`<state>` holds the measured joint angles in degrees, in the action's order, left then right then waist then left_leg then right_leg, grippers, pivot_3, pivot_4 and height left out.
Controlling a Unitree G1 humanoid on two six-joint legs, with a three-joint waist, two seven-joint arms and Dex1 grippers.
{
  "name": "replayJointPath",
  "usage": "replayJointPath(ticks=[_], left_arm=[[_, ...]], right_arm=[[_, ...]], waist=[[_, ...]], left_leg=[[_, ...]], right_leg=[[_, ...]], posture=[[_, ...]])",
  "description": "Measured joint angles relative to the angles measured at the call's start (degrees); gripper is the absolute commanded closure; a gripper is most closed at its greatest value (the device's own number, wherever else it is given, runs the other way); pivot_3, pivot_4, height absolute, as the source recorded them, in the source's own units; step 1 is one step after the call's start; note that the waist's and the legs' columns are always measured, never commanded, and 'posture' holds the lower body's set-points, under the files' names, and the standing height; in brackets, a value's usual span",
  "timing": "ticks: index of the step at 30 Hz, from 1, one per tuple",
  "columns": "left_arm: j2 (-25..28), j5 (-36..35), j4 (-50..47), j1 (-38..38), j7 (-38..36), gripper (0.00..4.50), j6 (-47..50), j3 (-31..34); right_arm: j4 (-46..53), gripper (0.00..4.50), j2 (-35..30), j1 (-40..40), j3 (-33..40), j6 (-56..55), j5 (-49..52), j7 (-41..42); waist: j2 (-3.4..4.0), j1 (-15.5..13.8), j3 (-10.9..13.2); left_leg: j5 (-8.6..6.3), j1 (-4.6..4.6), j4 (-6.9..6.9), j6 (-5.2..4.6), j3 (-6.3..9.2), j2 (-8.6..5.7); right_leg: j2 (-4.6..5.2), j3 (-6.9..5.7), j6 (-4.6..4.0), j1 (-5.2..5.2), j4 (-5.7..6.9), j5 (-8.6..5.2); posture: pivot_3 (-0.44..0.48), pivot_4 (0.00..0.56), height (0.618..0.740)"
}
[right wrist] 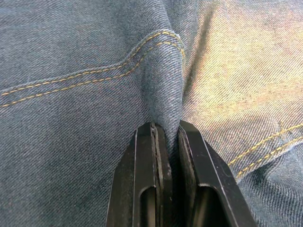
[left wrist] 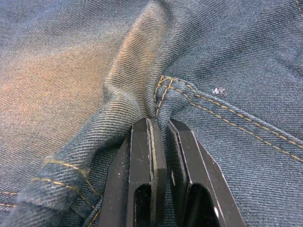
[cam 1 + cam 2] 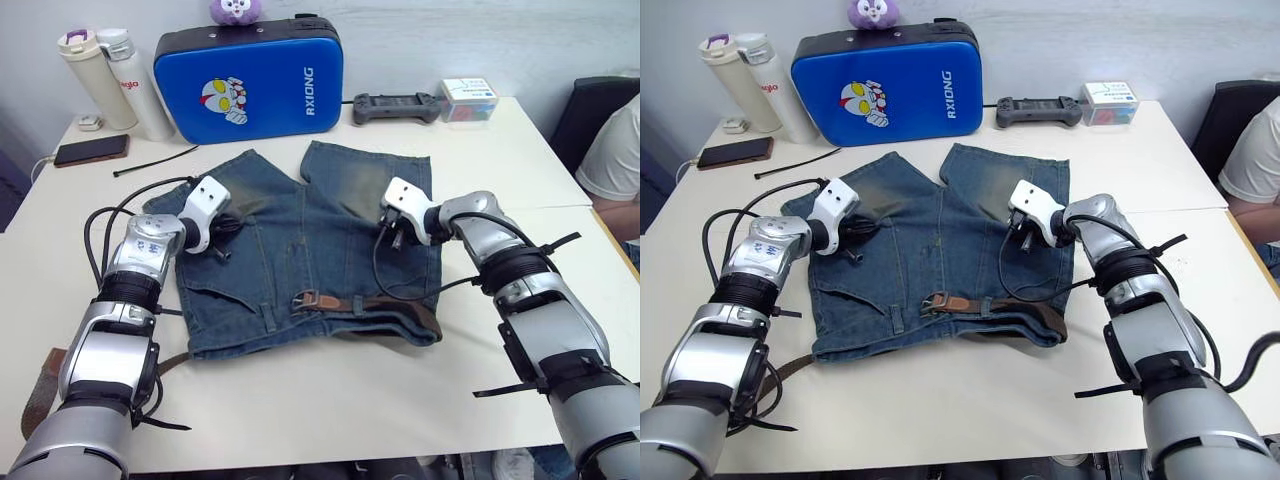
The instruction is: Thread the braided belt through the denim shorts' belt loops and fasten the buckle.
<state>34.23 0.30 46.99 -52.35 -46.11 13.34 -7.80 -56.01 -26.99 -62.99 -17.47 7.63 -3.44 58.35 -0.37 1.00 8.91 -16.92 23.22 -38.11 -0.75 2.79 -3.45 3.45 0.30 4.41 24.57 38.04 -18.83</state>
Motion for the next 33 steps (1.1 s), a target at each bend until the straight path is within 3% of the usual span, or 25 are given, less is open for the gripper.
replayJointPath(ticks=[4, 5, 8, 9, 10, 16, 18, 20, 25, 33], left_arm=[[0.7, -0.2, -3.6, 2.3, -4.0, 2.78, 1.1, 0.0], [0.7, -0.4, -3.6, 2.3, -4.4, 2.14, 1.8, 0.5], [0.6, -0.5, -3.4, 2.3, -4.1, 1.2, 2.1, 1.2], [0.6, -0.5, -3.4, 2.3, -3.9, 0.56, 2.3, 1.8], [0.6, -0.6, -3.4, 2.3, -3.9, 0.18, 2.4, 1.9], [3.1, -3.8, -7.7, 2.7, -8.1, 0.07, 7.2, 4.3], [6.1, -7.6, -15.3, 4.4, -12.8, 0.07, 11.7, 6.2], [11.3, -14.4, -31.9, 10.8, -20.7, 0.07, 19.9, 6.8], [15.0, -21.5, -50.2, 19.7, -24.8, 0.07, 30.0, 6.5], [17.6, -29.8, -63.7, 27.3, -24.9, 0.07, 36.6, 9.0]], right_arm=[[-2.8, 2.7, 0.0, -0.4, 2.3, -0.3, 0.1, 0.0], [-3.8, 2.0, 0.0, -0.8, 2.8, -0.4, 0.1, -0.1], [-4.8, 0.99, 0.0, -1.1, 3.1, -1.2, 0.0, 0.0], [-4.9, 0.29, -0.3, -1.3, 3.5, -1.3, -0.1, 0.6], [-4.9, 0.01, -0.4, -1.4, 3.6, -1.3, -0.1, 0.8], [-0.1, 0.0, -3.5, -2.1, 5.1, 1.5, 0.9, 6.0], [8.2, 0.0, -6.6, -1.0, 6.1, 4.7, 3.7, 12.2], [28.7, 0.0, -12.5, 6.8, 6.9, 12.3, 9.7, 20.8], [53.6, 0.0, -16.3, 21.5, 6.3, 25.0, 15.9, 22.9], [72.4, 0.0, -18.1, 27.7, 6.0, 38.2, 24.4, 20.1]], waist=[[0.01, 0.1, 0.0], [0.02, 0.3, 0.0], [0.02, 0.5, 0.0], [0.01, 0.6, 0.0], [0.01, 0.6, 0.0], [0.03, 0.7, 0.0], [0.06, 0.8, 0.1], [0.08, 0.7, 0.1], [0.07, 0.4, 0.1], [0.05, 0.3, 0.1]], left_leg=[[0.0, -0.02, -0.01, -0.01, 0.01, 0.0], [0.0, -0.02, -0.02, -0.01, 0.0, 0.0], [0.0, -0.01, -0.01, -0.01, 0.0, 0.0], [0.01, -0.01, -0.01, -0.01, 0.0, 0.0], [0.0, -0.01, -0.01, -0.01, 0.0, 0.0], [0.01, 0.1, 0.01, -0.01, -0.01, 0.03], [0.0, 0.11, 0.07, -0.01, -0.01, 0.07], [-0.14, 0.05, 0.13, -0.01, 0.09, 0.17], [-0.19, 0.09, -0.03, -0.06, 0.05, 0.16], [-0.12, 0.04, 0.05, -0.05, 0.02, 0.18]], right_leg=[[0.01, 0.0, 0.0, -0.03, 0.0, 0.0], [0.01, 0.01, 0.0, -0.03, 0.01, 0.0], [0.0, 0.01, 0.0, -0.02, 0.02, 0.0], [0.0, 0.01, 0.0, -0.01, 0.03, 0.0], [0.0, 0.01, 0.0, 0.0, 0.02, 0.0], [-0.01, 0.02, 0.0, 0.1, 0.02, 0.0], [-0.02, 0.03, 0.0, 0.1, -0.06, 0.0], [-0.08, 0.01, 0.0, 0.03, -0.08, 0.0], [-0.07, 0.07, 0.0, -0.05, -0.18, 0.0], [-0.08, 0.11, -0.01, -0.04, -0.18, -0.01]], posture=[[0.0, 0.15, 0.74], [0.0, 0.15, 0.74], [0.0, 0.15, 0.74], [0.0, 0.15, 0.74], [0.0, 0.15, 0.74], [0.0, 0.15, 0.74], [0.0, 0.15, 0.74], [0.0, 0.15, 0.74], [0.0, 0.15, 0.74], [0.0, 0.15, 0.74]])
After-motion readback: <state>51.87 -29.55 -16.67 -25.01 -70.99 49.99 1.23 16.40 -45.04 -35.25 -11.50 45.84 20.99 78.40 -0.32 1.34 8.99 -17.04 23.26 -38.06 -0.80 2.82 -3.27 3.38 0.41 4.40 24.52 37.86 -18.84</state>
